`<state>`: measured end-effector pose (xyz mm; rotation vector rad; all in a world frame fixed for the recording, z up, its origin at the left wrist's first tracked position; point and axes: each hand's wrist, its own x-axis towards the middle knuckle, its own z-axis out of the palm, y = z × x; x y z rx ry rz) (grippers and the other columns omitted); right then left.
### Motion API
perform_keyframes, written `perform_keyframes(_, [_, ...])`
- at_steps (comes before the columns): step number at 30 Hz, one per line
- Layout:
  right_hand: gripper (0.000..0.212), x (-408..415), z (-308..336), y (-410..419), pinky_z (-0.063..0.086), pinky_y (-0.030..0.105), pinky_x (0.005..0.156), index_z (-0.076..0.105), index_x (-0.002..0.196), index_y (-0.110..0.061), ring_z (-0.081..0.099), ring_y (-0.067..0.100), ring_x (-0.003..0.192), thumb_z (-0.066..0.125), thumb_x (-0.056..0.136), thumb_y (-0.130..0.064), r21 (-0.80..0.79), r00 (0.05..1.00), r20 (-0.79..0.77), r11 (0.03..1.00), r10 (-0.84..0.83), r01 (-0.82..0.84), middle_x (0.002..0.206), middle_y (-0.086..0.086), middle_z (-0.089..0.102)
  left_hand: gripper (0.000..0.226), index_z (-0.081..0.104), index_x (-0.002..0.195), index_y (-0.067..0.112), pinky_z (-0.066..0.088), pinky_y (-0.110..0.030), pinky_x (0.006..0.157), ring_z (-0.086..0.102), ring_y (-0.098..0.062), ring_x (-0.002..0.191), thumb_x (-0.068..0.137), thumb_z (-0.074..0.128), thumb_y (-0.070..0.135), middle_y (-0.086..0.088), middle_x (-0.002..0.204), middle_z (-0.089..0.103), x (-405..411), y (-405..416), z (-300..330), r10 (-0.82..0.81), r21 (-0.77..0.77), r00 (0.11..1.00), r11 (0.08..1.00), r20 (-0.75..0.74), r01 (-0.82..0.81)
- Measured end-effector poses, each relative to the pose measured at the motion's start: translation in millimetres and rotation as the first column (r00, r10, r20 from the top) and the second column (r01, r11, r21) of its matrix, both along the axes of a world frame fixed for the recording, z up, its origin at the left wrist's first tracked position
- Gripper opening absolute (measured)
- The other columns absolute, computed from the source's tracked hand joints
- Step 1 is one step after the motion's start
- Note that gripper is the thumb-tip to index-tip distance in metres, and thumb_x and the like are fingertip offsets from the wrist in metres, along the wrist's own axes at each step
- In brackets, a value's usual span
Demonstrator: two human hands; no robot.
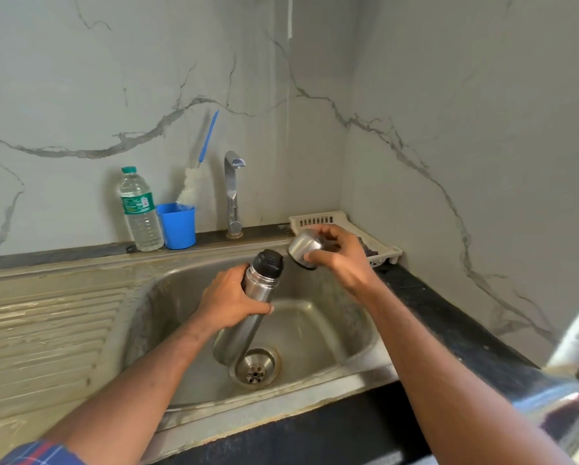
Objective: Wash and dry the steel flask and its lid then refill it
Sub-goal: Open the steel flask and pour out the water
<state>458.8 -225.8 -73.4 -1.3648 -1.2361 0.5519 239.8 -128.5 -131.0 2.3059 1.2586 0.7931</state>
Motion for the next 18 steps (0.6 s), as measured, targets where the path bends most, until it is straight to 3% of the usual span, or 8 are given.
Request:
perform_keyframes(3, [0.053, 35.5, -3.9, -34.5, 0.056, 0.031, 0.084, 0.060, 0.120, -0.019, 0.064, 0.008, 0.092, 0.083, 0.072, -0.017, -0.019, 0.962, 0.163, 0.974, -0.219, 0.225, 0.104, -0.006, 0.067, 0.062, 0.061, 0.099, 0.034, 0.054, -0.032, 0.075, 0.065, -0.004, 0.083, 0.049, 0.094, 0.050, 0.017, 0.092, 0.069, 16.7, -10.2, 3.7, -0.013, 0.006, 0.995, 1.000, 0.099, 0.012])
perform_keyframes(7, [0.051, 77.1, -12.6, -66.9, 0.048, 0.029, 0.063, 0.051, 0.112, -0.021, 0.063, 0.014, 0.084, 0.082, 0.072, -0.026, -0.053, 0.861, 0.278, 0.888, -0.425, 0.456, 0.092, -0.005, 0.062, 0.059, 0.062, 0.095, 0.033, 0.055, -0.033, 0.073, 0.066, -0.005, 0.081, 0.049, 0.095, 0.047, 0.017, 0.088, 0.070, 29.2, -18.0, 4.5, -0.033, 0.031, 0.987, 0.999, 0.155, 0.028])
perform_keyframes(15, [0.045, 92.6, -22.4, -65.1, 0.036, 0.017, 0.051, 0.047, 0.106, -0.019, 0.058, 0.005, 0.074, 0.082, 0.078, -0.020, -0.142, 0.837, 0.333, 0.855, -0.434, 0.499, 0.089, -0.002, 0.063, 0.061, 0.063, 0.101, 0.031, 0.058, -0.040, 0.076, 0.067, -0.009, 0.082, 0.050, 0.096, 0.046, 0.015, 0.089, 0.070, 29.2, -22.1, 0.3, -0.058, 0.039, 0.992, 0.998, 0.114, 0.053])
perform_keyframes(18, [0.045, 93.9, -24.0, -59.7, 0.038, 0.018, 0.051, 0.045, 0.108, -0.020, 0.061, 0.011, 0.080, 0.082, 0.081, -0.016, -0.183, 0.832, 0.358, 0.841, -0.424, 0.508, 0.093, -0.001, 0.062, 0.060, 0.062, 0.100, 0.032, 0.056, -0.036, 0.074, 0.067, -0.011, 0.083, 0.052, 0.096, 0.044, 0.015, 0.089, 0.069, 28.9, -23.2, 1.1, -0.049, 0.054, 0.994, 0.998, 0.093, 0.044])
